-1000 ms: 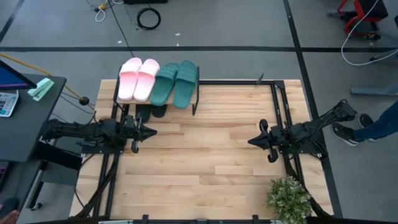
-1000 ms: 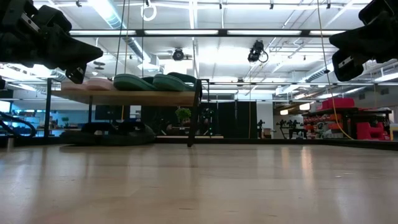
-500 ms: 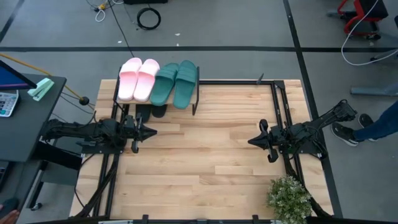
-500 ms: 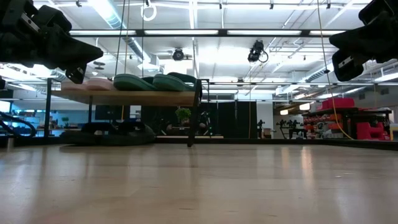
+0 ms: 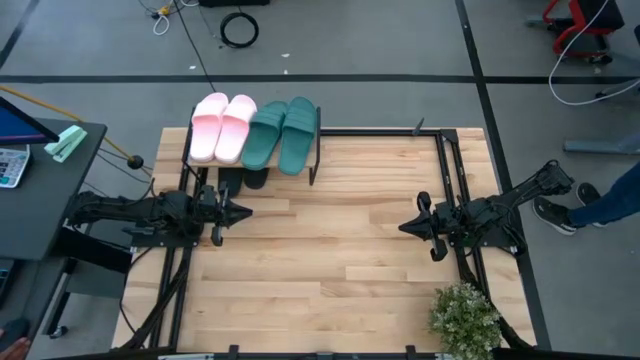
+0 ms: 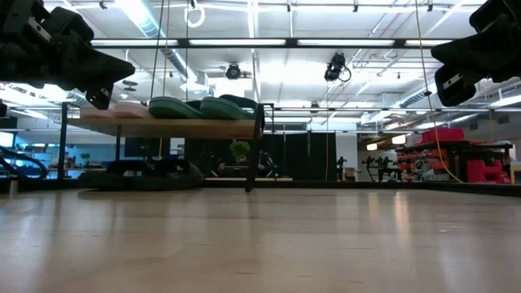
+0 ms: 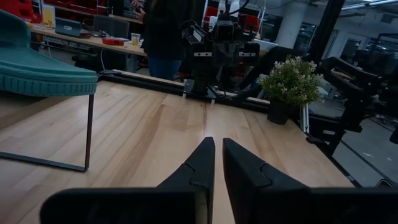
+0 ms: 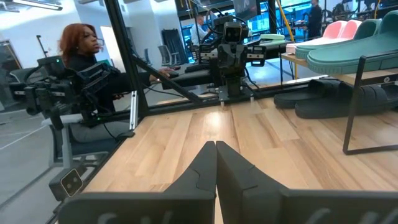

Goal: Pick and place slides into the shelf
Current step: Return to Home Position

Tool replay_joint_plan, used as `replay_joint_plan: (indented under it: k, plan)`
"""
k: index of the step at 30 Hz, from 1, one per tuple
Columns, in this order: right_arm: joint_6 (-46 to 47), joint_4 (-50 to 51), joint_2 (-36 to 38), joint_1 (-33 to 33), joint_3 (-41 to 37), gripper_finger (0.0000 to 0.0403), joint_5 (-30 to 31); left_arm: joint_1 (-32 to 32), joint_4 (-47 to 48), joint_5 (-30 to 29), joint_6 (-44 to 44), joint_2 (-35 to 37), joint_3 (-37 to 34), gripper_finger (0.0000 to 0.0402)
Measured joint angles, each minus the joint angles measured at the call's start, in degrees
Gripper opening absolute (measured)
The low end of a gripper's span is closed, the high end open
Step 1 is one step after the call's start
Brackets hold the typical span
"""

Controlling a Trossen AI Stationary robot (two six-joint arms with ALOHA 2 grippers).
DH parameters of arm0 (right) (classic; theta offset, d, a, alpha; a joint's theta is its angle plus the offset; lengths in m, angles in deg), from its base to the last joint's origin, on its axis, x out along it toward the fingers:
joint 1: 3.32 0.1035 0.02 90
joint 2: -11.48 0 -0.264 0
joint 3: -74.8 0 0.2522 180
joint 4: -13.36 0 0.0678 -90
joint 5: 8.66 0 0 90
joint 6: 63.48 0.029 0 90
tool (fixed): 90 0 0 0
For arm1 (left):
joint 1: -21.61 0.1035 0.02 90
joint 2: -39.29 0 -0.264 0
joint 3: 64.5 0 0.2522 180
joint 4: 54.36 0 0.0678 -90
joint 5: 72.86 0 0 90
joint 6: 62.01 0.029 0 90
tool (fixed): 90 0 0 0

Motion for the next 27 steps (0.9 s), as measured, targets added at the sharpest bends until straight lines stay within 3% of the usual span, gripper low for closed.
replay_joint_plan:
  k: [27]
  plan:
    - [0.0,0.0,0.0,0.0,0.0,0.0005,0.0,0.0,0.0,0.0,0.0,0.0,0.0,0.004]
